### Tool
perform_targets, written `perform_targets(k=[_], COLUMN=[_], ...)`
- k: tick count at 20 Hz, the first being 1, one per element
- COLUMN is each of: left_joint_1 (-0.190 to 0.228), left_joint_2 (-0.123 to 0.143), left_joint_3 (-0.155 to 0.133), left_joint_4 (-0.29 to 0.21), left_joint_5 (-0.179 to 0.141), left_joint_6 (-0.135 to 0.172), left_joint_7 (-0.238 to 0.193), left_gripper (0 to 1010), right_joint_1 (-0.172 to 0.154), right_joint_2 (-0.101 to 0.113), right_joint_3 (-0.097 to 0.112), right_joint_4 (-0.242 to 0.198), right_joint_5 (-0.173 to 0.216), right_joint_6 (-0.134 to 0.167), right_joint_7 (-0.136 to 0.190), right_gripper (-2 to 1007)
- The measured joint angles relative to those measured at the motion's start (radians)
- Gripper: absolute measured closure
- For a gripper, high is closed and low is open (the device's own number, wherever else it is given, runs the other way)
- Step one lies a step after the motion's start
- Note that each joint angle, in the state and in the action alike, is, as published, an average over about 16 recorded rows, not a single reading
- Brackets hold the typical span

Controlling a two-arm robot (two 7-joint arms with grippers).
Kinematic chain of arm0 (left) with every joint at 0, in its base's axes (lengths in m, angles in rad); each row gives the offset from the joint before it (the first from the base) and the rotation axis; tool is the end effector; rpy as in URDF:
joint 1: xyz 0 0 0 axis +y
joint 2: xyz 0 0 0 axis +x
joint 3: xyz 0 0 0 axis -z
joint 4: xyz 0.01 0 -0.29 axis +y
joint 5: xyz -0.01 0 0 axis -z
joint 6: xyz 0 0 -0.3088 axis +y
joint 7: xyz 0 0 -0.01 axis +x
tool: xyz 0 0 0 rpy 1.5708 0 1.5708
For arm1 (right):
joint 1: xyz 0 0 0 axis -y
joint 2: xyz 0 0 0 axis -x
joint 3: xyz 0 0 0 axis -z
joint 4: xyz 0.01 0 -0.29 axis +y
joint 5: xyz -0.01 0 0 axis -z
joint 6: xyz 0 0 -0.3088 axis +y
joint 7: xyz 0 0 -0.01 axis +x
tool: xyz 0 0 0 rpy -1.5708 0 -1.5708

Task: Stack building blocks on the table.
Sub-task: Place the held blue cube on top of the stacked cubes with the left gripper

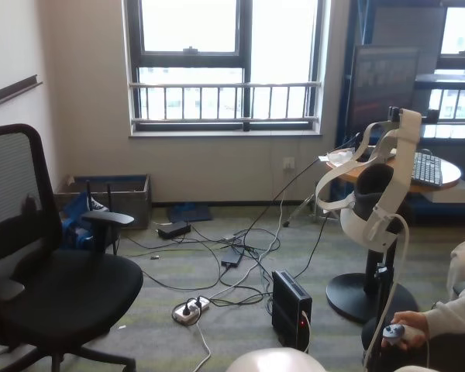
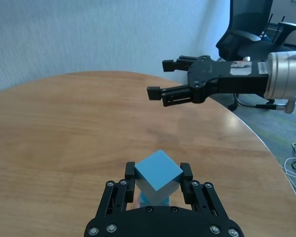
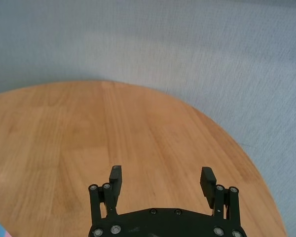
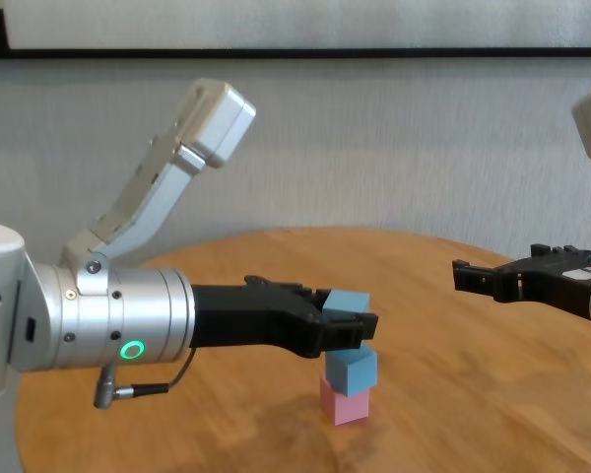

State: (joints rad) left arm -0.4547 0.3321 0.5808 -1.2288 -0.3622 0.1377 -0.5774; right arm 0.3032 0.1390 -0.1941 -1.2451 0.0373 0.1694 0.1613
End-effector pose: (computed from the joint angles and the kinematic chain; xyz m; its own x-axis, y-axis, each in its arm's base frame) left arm 0.4233 -0.0265 -0.2831 0.8218 0.5697 -0.0001 -0.5488 0.7918 0.2681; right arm 0.4102 0.0031 -0.2985 0.2966 -0.9482 0.1142 0.9351 0.2641 -0.2362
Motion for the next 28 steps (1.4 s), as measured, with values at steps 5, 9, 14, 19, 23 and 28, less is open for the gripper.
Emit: perform_targets(k=[5,9,14,19,23,28], left_joint_1=[-0.011,-0.016,-0.015,-0.008,-0.004,-0.006], left_joint_2=[-0.011,-0.017,-0.015,-0.010,-0.009,-0.014], left_joint_3=[0.007,0.010,0.011,0.011,0.011,0.012], left_joint_4=[0.029,0.042,0.032,0.010,0.000,0.008], left_joint_5=[-0.003,-0.003,-0.001,0.002,0.005,0.006], left_joint_6=[0.002,0.003,0.007,0.012,0.015,0.016], left_joint_7=[-0.001,0.001,0.009,0.017,0.021,0.018], left_gripper=[450,450,450,450,450,450], right_joint_1=[0.000,0.000,0.000,0.000,0.000,0.000], right_joint_2=[0.000,0.000,0.000,0.000,0.000,0.000], right_joint_3=[0.000,0.000,0.000,0.000,0.000,0.000], right_joint_4=[0.000,0.000,0.000,0.000,0.000,0.000], right_joint_5=[0.000,0.000,0.000,0.000,0.000,0.000], right_joint_6=[0.000,0.000,0.000,0.000,0.000,0.000], right_joint_7=[0.000,0.000,0.000,0.000,0.000,0.000], right_gripper=[0,0,0,0,0,0])
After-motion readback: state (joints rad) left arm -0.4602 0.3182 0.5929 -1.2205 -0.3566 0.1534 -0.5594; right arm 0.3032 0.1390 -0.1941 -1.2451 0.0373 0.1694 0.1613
